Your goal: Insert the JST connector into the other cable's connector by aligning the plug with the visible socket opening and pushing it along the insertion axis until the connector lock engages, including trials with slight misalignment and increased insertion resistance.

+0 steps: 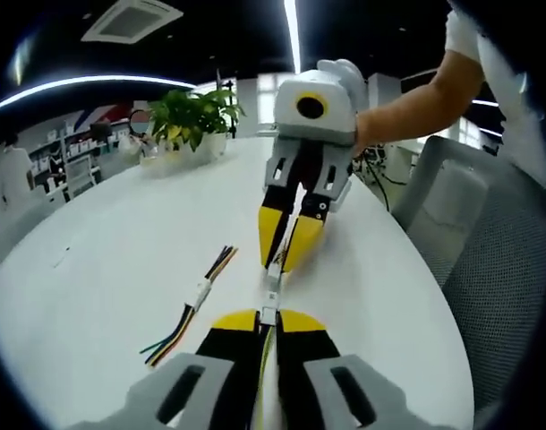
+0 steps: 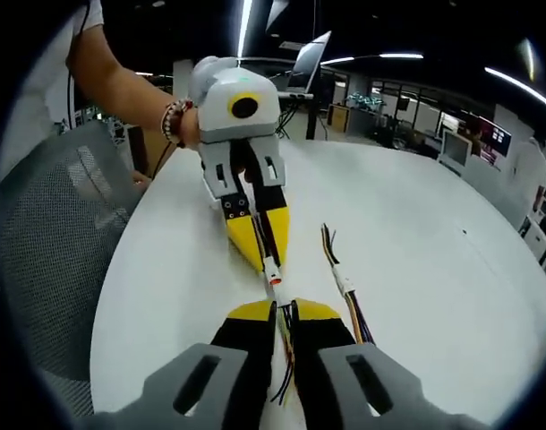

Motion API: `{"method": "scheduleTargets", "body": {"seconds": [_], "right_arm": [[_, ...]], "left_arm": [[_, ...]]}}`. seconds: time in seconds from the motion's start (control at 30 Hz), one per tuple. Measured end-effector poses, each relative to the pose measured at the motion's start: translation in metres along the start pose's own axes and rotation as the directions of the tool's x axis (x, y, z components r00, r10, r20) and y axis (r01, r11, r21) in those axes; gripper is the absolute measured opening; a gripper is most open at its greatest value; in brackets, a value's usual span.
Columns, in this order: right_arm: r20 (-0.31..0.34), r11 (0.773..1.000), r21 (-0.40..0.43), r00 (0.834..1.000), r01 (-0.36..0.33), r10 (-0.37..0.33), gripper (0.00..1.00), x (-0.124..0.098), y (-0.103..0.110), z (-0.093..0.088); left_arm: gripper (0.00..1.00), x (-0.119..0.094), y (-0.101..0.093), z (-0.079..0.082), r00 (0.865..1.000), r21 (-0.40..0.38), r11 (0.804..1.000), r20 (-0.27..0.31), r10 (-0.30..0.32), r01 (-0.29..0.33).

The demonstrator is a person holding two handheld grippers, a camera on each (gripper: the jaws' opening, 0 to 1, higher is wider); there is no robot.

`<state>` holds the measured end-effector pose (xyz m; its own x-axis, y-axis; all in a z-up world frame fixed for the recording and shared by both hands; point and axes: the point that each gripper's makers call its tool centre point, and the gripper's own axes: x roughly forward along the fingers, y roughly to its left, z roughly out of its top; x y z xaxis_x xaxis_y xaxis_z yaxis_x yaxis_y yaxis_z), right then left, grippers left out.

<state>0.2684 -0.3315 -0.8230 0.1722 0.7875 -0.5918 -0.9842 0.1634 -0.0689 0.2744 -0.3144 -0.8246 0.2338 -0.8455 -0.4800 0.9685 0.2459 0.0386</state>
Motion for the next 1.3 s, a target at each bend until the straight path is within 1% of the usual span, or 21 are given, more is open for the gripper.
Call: {"method": "scheduleTargets", "body": {"seconds": [0.4,1.1,1.3], "right_arm": [[-0.007,1.0,-0.003,1.0,-0.01,0.01,0.04,0.005,0.002,0.0],[-0.041,1.0,-0.015,0.999,-0.019,0.018,0.04,0.01,0.0,-0.005],[-0.05,1.0,-0.024,0.999,-0.018,0.017,0.04,0.012,0.0,-0.005]], "left_arm": [[0.0,0.0,-0.001,0.004,1.0,0.009,1.0,0.008,-0.003,0.003],[0.0,0.002,-0.001,0.0,1.0,0.045,0.999,-0.03,-0.01,0.011],[0.0,0.003,-0.003,-0.002,0.999,0.072,0.997,-0.047,-0.014,0.017]]}}
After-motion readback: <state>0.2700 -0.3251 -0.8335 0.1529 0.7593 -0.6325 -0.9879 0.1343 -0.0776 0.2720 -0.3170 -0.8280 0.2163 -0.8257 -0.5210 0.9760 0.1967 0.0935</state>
